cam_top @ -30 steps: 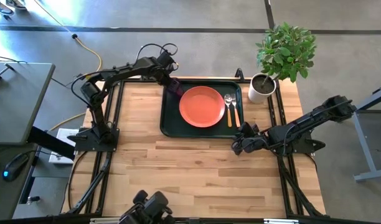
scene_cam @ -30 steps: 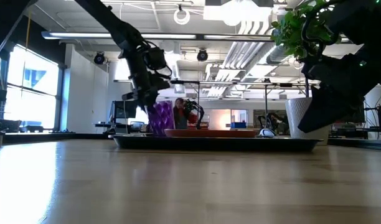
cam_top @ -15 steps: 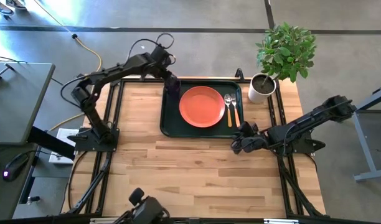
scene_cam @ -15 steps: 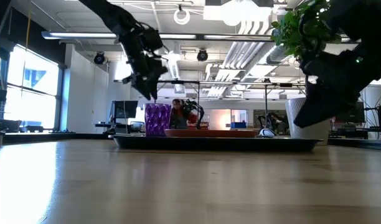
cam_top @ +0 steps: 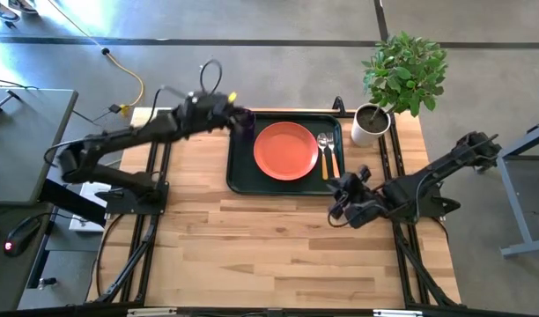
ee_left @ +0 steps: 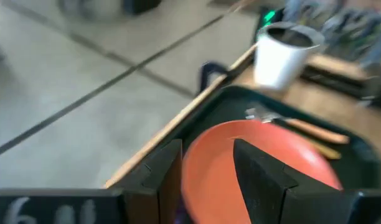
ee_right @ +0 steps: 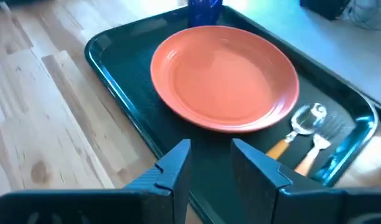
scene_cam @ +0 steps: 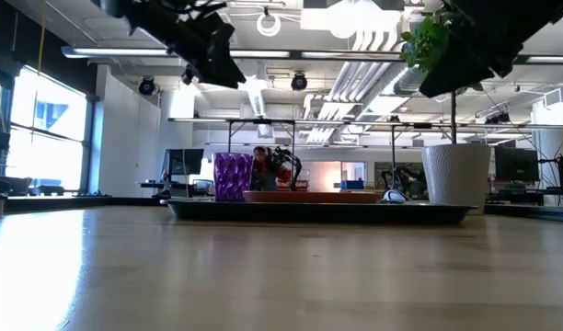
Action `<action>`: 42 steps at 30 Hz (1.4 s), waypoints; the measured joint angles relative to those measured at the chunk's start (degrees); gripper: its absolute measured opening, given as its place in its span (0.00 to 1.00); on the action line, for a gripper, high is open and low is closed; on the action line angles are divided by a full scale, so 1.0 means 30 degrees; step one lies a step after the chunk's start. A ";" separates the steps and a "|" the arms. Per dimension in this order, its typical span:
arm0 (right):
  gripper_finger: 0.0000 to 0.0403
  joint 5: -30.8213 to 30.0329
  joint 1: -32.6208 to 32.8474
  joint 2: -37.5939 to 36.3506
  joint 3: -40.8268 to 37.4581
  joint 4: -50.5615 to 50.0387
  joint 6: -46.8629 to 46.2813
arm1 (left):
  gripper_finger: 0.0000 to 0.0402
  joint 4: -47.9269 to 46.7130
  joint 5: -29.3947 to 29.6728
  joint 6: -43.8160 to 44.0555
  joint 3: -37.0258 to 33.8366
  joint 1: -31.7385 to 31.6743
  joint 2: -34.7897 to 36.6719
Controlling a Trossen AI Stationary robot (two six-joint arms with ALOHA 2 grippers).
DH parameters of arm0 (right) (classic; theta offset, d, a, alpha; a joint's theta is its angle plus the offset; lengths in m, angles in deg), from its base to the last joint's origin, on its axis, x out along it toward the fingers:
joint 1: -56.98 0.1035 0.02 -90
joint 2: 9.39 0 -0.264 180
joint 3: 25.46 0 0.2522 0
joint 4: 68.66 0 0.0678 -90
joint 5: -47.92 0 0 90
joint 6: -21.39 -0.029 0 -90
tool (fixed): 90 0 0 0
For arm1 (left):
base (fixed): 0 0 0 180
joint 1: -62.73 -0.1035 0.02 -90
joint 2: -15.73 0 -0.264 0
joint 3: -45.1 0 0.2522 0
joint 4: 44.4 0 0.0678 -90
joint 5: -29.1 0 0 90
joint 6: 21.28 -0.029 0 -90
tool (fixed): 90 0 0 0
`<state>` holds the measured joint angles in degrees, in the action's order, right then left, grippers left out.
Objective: Pick and place plate/cup/fork/spoon on tray
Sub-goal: Return to Home Position
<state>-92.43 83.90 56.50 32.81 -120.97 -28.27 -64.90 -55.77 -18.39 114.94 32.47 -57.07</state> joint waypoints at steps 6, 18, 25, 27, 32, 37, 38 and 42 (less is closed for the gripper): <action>0.27 -0.0096 -0.0579 0.0102 -0.1674 -0.0073 -0.2537 | 0.31 0.6431 -0.0032 0.1061 -0.6156 0.3466 0.1640; 0.27 0.3027 -0.3080 0.0146 -0.3943 0.5906 0.0274 | 0.29 0.9554 0.4027 0.0437 -0.9437 0.8067 0.1511; 0.27 0.1561 -0.1305 -0.0126 0.1723 0.7407 1.0170 | 0.24 1.5150 0.5773 -0.5360 -0.8831 1.0996 0.4837; 0.27 0.3210 -0.0940 -0.0270 0.3227 0.7492 1.2492 | 0.22 1.5370 0.5128 -0.5633 -0.8842 1.1487 0.6024; 0.27 0.8316 0.0216 -0.0270 0.4541 0.9052 1.5207 | 0.14 1.5558 0.2114 -0.5173 -0.9673 1.3537 0.7685; 0.27 0.7578 0.0791 -0.0470 0.3754 0.9689 1.7309 | 0.04 1.6809 0.6037 -0.7385 -1.0794 1.6053 0.7661; 0.26 0.8914 0.0731 -0.0478 0.3535 1.0761 1.8019 | 0.02 1.7152 0.6671 -0.7795 -1.0895 1.6343 0.7706; 0.19 1.3641 0.0359 -0.0509 0.2847 1.2191 2.0371 | 0.01 1.7364 0.6948 -0.8165 -1.0960 1.6759 0.8403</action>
<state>-51.51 84.98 54.97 41.35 -84.40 32.84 -12.81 -34.93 -42.88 82.06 82.74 -31.86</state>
